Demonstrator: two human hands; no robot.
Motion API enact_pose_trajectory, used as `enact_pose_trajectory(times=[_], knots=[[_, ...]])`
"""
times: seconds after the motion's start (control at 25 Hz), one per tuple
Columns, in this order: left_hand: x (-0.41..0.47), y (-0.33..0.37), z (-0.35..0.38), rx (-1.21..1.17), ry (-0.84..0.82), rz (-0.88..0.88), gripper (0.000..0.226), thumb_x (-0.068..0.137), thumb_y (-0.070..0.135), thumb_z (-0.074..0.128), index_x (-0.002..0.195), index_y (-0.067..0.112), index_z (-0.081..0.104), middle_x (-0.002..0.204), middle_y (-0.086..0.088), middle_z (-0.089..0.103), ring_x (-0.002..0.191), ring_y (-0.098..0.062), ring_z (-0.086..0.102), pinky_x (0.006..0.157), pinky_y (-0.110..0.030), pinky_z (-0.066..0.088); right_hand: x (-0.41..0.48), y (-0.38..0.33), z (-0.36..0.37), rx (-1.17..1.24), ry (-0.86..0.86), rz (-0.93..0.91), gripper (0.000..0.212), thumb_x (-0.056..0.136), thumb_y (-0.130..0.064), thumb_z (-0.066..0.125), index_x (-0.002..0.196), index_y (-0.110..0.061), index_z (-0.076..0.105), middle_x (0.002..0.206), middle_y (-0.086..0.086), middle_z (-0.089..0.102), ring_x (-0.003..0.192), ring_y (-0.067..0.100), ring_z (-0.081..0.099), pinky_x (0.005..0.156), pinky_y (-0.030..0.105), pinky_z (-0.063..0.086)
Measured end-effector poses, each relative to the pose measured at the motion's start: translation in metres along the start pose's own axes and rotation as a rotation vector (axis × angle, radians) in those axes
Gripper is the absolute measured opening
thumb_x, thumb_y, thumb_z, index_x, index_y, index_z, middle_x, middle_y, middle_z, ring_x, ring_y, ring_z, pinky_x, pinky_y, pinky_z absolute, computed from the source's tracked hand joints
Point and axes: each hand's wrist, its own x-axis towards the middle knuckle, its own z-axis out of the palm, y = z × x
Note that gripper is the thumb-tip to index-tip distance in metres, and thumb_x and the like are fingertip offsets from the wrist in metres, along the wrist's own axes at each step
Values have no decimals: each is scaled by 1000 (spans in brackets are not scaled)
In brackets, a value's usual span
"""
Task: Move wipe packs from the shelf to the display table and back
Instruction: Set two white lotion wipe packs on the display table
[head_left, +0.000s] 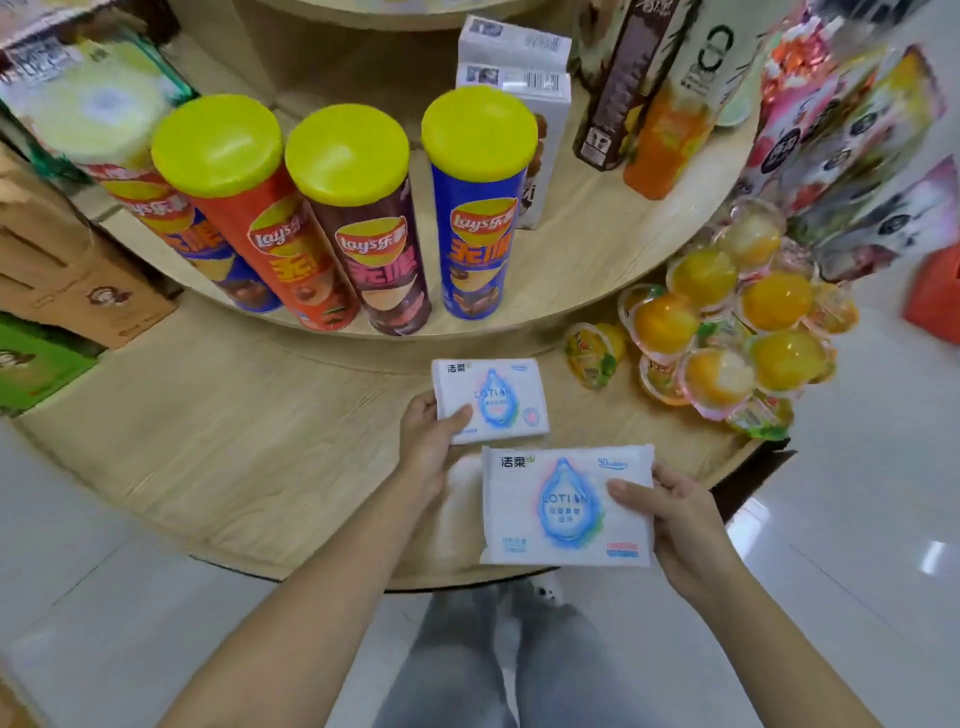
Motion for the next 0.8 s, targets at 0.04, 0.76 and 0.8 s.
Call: enact_pose_trajectory(times=[0.04, 0.76, 0.8], knots=[[10, -1, 1, 1, -13, -15, 35, 82, -5, 65, 112, 3, 48, 113, -15, 64, 82, -22, 67, 51, -24, 55, 9, -1, 2, -6, 17, 1, 51, 66, -7, 71, 115, 0, 57, 104, 18, 72, 92, 35, 70, 73, 49, 59], [24, -18, -29, 299, 47, 73, 19, 95, 20, 53, 108, 16, 66, 97, 1, 68, 88, -10, 62, 84, -26, 49, 142, -22, 85, -303, 63, -133, 26, 79, -3, 71, 102, 4, 61, 88, 11, 71, 68, 18, 71, 56, 33, 58], [25, -20, -30, 321, 50, 84, 20, 93, 17, 56, 110, 16, 66, 99, 2, 68, 89, -8, 63, 86, -25, 49, 148, -15, 86, -381, 102, -177, 25, 79, -6, 72, 99, 3, 62, 88, 10, 71, 71, 20, 71, 61, 36, 59]])
